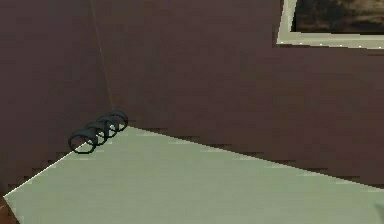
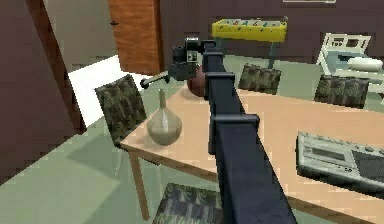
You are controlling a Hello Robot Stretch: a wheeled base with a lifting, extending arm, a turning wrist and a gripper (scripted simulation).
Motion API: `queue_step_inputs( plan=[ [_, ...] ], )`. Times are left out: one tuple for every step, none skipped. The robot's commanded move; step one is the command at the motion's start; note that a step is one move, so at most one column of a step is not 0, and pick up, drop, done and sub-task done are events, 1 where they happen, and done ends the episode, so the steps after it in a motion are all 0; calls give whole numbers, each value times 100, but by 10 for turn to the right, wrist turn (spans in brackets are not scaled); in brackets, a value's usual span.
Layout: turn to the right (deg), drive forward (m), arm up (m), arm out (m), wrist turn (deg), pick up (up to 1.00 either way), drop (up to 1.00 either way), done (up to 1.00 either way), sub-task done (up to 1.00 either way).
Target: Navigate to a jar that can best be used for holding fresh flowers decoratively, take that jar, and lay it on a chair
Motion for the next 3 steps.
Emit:
queue_step_inputs(
  plan=[
    [0, 0, -28, 0, 0, 0, 0, 0, 0],
    [0, 0, 0, 0, 0, 100, 0, 0, 0],
    [0, 0, 10, 0, 0, 0, 0, 0, 0]
  ],
)
